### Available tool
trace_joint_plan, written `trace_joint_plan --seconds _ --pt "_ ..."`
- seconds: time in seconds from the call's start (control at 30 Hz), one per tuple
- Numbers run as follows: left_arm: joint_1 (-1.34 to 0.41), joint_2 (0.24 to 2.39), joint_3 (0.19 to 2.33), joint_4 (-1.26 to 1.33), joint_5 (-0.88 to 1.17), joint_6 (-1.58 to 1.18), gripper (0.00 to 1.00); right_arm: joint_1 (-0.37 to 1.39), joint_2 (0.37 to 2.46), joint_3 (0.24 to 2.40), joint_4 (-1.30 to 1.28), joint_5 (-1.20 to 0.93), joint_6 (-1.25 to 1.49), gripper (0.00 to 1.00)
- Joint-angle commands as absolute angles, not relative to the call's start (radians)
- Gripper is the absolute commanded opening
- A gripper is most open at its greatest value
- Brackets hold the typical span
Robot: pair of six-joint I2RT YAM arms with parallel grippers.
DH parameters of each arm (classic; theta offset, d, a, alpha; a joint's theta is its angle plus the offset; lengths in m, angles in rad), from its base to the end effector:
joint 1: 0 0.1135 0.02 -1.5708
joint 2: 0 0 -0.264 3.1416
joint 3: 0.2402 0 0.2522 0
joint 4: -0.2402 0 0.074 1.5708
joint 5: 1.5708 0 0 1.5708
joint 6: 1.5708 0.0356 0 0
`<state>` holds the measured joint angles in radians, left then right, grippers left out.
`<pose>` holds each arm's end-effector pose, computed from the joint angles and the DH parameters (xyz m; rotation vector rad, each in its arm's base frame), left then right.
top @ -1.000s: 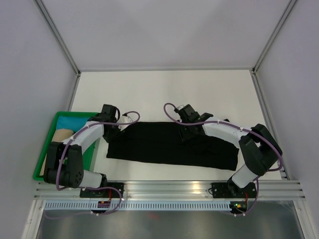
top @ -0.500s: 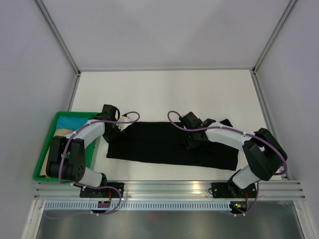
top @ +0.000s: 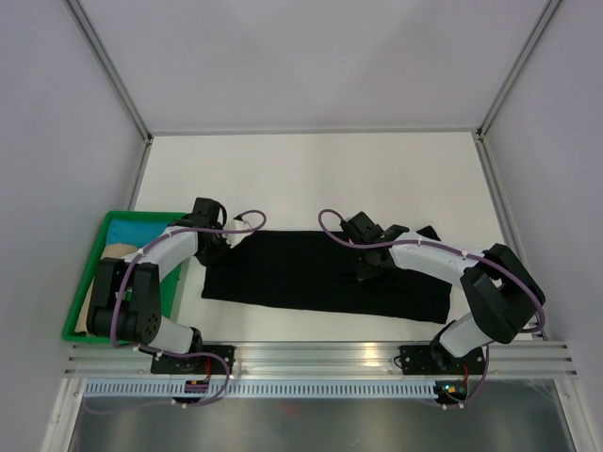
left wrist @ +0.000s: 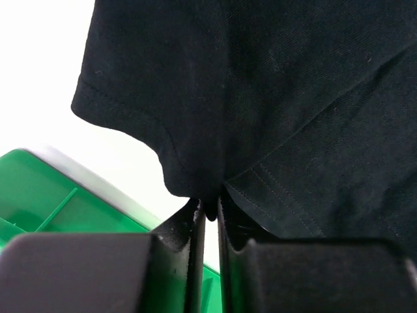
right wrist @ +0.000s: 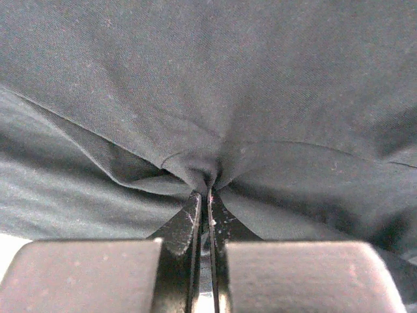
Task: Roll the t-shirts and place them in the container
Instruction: Fold the tshirt
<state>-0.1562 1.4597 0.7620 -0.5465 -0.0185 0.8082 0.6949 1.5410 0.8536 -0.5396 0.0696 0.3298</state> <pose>0.2492 -0.0386 0.1607 1.3099 2.5119 0.1743 0.2139 0.1751 0.1652 -0.4924 2.7607 0.1536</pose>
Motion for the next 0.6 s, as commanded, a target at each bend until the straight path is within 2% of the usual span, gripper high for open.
trace_joint_plan --seconds 0.0,0.03,0.17,0.23,0.5,0.57 --pt "-0.153 1.453 0.787 -0.549 0.006 0.792 0.11 0.698 1.491 0.871 -0.586 0.106 0.337 0.04" --pt "-0.153 1.450 0.790 -0.549 -0.021 0.793 0.07 0.698 1.488 0.874 -0.592 0.109 0.334 0.03" --pt "-0.153 1.431 0.818 -0.564 -0.048 0.796 0.06 0.698 1.477 0.887 -0.633 0.133 0.321 0.00" --pt "-0.153 1.425 0.831 -0.578 -0.054 0.796 0.03 0.698 1.467 0.896 -0.660 0.152 0.313 0.00" --pt "-0.153 1.410 0.862 -0.673 -0.009 0.787 0.02 0.693 1.439 0.936 -0.750 0.127 0.331 0.00" --pt "-0.153 1.419 0.856 -0.681 -0.005 0.784 0.05 0.695 1.450 0.936 -0.773 0.118 0.333 0.00"
